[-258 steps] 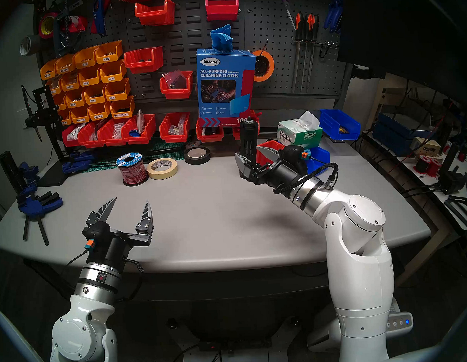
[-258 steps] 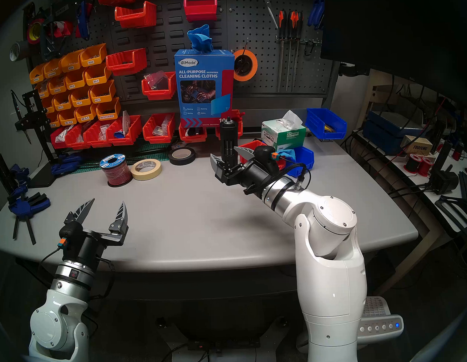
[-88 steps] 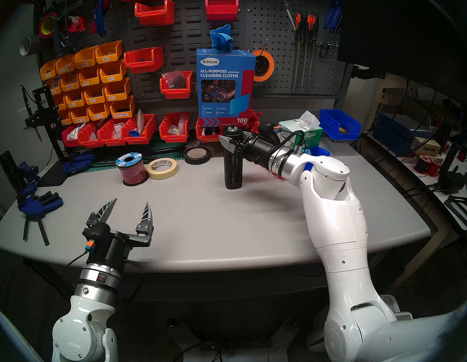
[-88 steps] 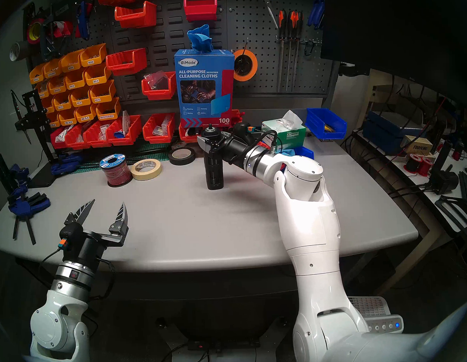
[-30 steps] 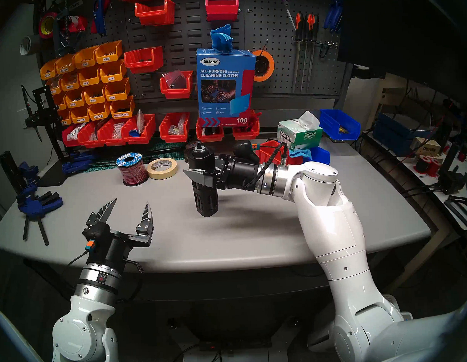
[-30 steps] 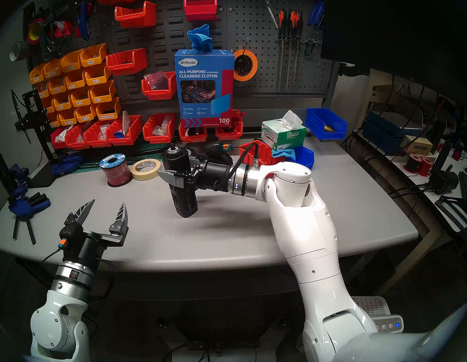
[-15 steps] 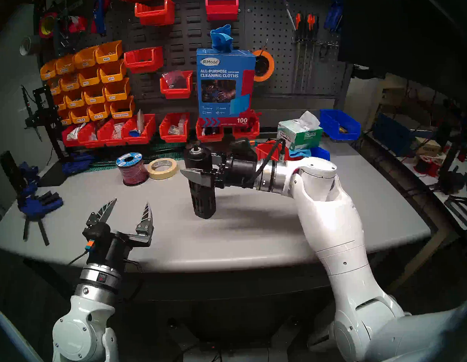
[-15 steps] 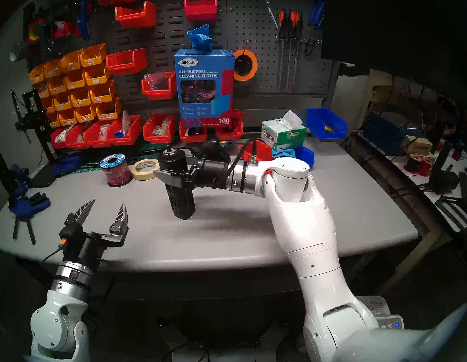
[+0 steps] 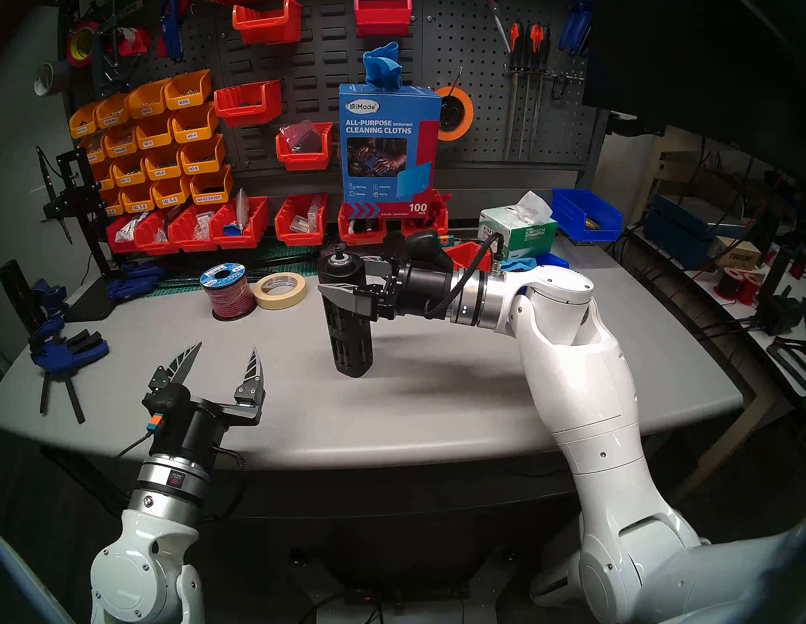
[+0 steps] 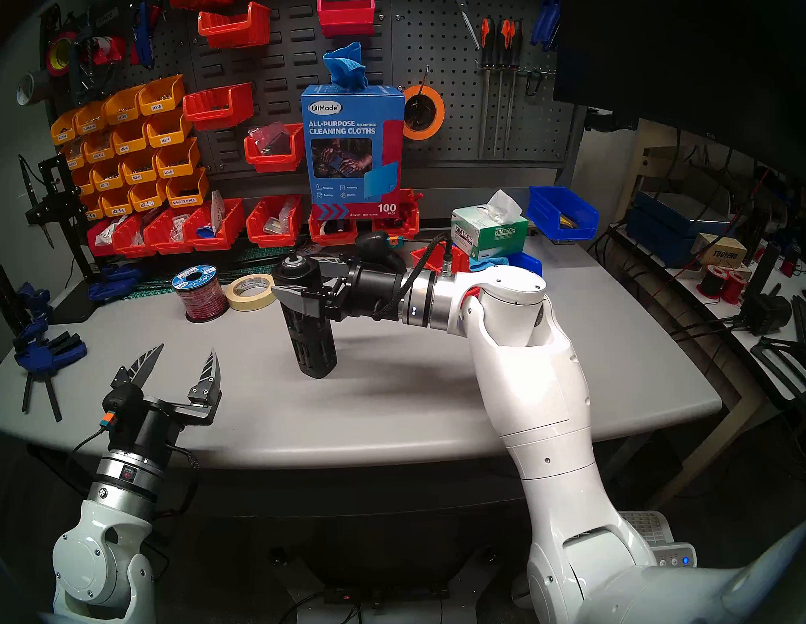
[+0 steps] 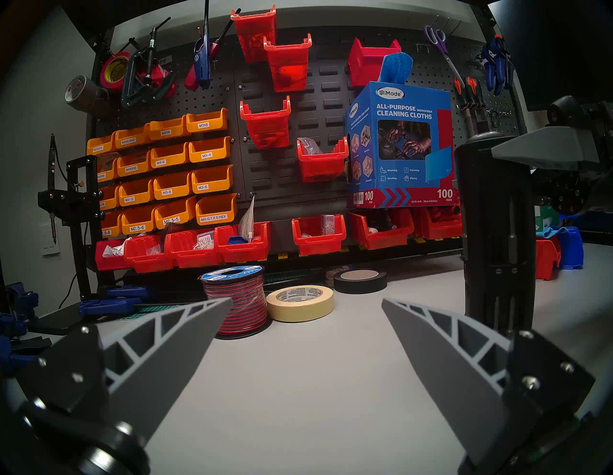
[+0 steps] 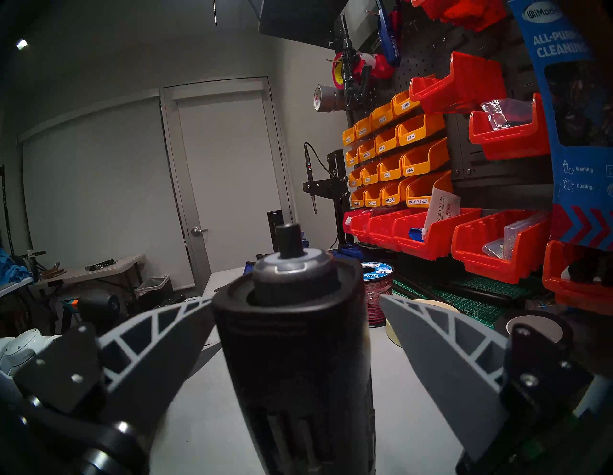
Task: Pick a screwdriver bit and insert it into the screwdriver
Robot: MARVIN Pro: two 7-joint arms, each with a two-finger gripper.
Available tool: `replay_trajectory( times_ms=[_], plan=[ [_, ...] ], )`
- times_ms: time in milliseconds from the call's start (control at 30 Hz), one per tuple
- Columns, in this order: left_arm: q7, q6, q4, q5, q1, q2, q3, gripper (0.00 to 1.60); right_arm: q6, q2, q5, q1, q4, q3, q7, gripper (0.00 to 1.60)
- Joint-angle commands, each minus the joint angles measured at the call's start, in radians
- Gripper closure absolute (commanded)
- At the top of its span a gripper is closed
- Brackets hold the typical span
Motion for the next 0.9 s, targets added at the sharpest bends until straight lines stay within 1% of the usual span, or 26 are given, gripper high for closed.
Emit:
replay_trajectory(
  times_ms=[0,133,233,733,867],
  plan=[
    [-0.001,-0.009,-0.032,-0.002,-0.007,0.001,0.001,0.00,0.021,0.009,0.001,-0.017,-0.082,0.010,-0.004,0.00],
    [-0.002,-0.009,-0.032,-0.002,-0.007,-0.001,0.001,0.00,0.010,0.009,-0.007,-0.033,-0.104,0.014,-0.016,0.00],
    [-0.003,-0.009,-0.032,-0.002,-0.008,-0.001,0.000,0.00,0.004,0.006,-0.010,-0.028,-0.107,0.014,-0.022,0.00],
    [-0.007,-0.009,-0.032,-0.001,-0.009,-0.006,-0.001,0.00,-0.018,-0.005,-0.010,0.032,-0.081,-0.005,-0.026,0.00],
    [-0.008,-0.008,-0.032,0.000,-0.010,-0.007,-0.002,0.00,-0.022,-0.008,-0.004,0.042,-0.086,0.000,-0.028,0.00]
  ],
)
